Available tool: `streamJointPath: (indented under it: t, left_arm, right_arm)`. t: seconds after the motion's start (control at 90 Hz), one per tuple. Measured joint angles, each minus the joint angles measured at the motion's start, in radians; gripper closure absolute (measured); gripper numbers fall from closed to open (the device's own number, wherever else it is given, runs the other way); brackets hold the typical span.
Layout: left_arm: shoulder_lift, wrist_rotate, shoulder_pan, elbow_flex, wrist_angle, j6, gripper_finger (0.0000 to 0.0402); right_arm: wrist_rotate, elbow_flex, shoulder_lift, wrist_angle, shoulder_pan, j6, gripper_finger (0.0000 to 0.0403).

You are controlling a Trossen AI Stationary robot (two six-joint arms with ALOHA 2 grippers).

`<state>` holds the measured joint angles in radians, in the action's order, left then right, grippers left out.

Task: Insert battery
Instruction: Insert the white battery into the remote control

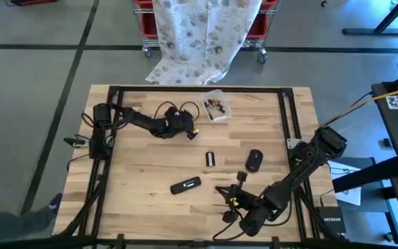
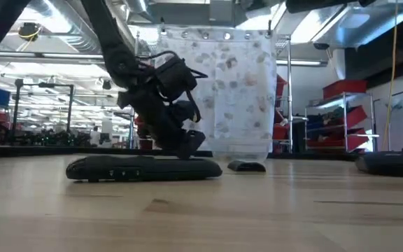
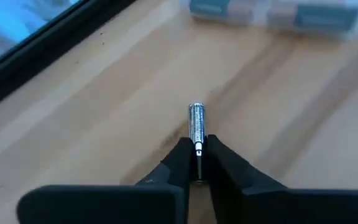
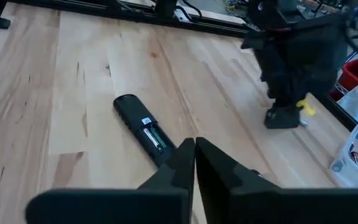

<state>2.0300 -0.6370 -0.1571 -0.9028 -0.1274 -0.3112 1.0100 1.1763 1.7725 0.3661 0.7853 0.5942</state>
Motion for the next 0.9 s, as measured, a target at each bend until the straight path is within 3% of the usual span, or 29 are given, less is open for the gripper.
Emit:
streamJointPath:
  t: [0.156,0.444,0.689,0.9]
  left_arm:
    - [-0.041,-0.134,0.130,0.008,0.166,-0.090,0.0387]
    - [-0.179,-0.167,0.366,0.020,0.557,-0.376,0.0389]
    - [-0.192,-0.185,0.589,0.019,0.599,-0.506,0.0390]
    - [-0.194,-0.360,0.761,0.017,0.598,-0.664,0.0390]
  right_arm:
    - [0.000,0.000,0.000,0.003,0.001,-0.013,0.0403]
    - [0.000,0.000,0.000,0.002,0.001,-0.050,0.0403]
    - [0.000,0.000,0.000,0.001,0.001,-0.055,0.0403]
    - [-0.002,0.000,0.000,-0.023,0.000,-0.057,0.0403]
